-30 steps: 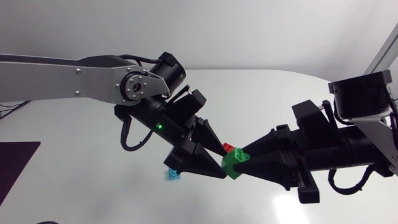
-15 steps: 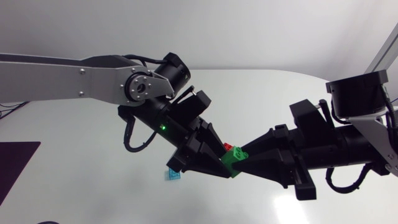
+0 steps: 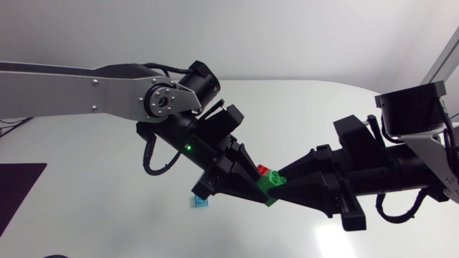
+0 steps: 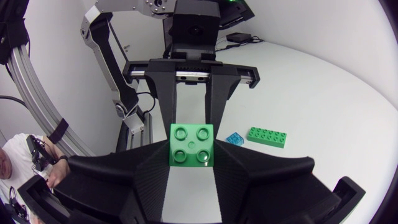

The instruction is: Separate the duplo bricks

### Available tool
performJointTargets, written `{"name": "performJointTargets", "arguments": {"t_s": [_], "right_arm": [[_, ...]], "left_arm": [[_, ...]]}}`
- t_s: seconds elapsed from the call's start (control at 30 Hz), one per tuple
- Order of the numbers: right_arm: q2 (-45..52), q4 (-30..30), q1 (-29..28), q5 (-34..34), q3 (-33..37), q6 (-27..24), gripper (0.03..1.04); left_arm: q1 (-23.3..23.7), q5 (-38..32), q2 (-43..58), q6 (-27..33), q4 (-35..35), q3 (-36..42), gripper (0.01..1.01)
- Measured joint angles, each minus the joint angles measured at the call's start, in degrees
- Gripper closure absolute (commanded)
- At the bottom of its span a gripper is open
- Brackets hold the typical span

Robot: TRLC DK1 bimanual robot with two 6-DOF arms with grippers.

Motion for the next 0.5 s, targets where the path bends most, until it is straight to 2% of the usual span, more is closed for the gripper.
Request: {"name": "performJointTargets", "arguments": {"t_s": [0.2, 0.5], "right_arm": [[0.0, 0.0, -0.5, -1.1, 0.0, 0.4, 0.78], [1.2, 0.0, -4.5, -8.6, 1.1, 1.7, 0.78]], "left_arm": [[-0.1, -0.2, -0.1, 0.9, -0.2, -0.2, 0.767], [-0.5, -5.0, -2.0, 3.7, -0.2, -2.9, 0.767]]}}
